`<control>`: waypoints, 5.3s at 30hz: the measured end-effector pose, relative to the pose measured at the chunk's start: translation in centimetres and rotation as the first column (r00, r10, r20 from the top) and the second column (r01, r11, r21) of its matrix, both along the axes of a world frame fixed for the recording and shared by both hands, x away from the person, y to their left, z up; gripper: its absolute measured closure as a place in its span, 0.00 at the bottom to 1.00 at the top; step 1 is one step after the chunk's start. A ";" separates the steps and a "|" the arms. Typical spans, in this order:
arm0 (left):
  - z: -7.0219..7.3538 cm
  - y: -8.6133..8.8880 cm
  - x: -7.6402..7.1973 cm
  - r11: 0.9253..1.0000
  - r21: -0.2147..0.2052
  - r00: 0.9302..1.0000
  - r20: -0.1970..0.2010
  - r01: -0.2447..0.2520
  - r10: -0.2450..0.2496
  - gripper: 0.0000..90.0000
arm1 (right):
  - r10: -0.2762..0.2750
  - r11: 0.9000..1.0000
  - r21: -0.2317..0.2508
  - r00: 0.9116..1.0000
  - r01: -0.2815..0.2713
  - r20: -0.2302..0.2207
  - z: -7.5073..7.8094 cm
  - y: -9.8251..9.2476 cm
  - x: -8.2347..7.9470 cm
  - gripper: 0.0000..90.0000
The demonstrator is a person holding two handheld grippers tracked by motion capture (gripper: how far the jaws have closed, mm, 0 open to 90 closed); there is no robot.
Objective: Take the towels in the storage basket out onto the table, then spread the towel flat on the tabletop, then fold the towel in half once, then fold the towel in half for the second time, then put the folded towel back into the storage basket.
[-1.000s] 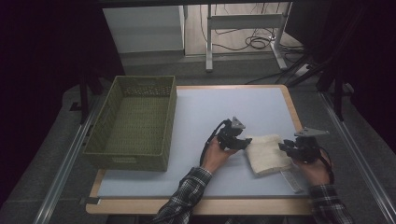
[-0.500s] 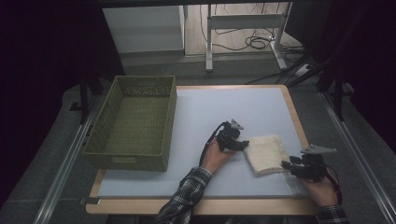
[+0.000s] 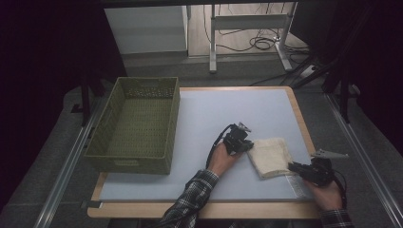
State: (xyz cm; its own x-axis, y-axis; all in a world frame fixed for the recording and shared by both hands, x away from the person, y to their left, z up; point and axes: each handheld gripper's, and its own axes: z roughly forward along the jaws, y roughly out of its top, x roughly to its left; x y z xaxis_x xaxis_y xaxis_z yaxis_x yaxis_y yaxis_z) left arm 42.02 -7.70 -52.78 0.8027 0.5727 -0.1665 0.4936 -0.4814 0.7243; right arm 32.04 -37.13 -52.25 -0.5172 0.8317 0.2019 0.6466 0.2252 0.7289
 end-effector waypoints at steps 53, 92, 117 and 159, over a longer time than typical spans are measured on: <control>8.5 10.7 -0.1 0.991 0.037 0.979 0.164 -0.127 0.120 0.92 | 0.239 0.971 -0.050 0.964 -0.235 0.117 6.7 11.2 3.3 0.91; 14.3 21.2 -0.1 0.949 0.088 0.931 0.241 -0.302 0.274 0.92 | 0.364 0.931 -0.052 0.921 -0.360 0.142 9.7 22.6 6.8 0.91; 15.9 27.9 0.4 0.901 0.088 0.881 0.270 -0.424 0.388 0.92 | 0.405 0.912 -0.008 0.899 -0.409 0.165 11.0 30.6 9.0 0.91; 13.0 39.1 -2.1 0.819 0.117 0.816 0.242 -0.562 0.525 0.92 | 0.587 0.808 -0.094 0.807 -0.581 0.060 9.5 46.7 7.7 0.90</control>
State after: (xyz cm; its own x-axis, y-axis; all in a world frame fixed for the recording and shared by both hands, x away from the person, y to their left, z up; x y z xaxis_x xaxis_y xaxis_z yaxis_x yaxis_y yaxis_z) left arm 39.88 31.40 -39.83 0.3555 0.9292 0.1015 0.5742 -0.3028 0.7607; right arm 39.74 9.55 -42.71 -0.9218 0.3766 0.0918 0.3155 0.5915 0.7420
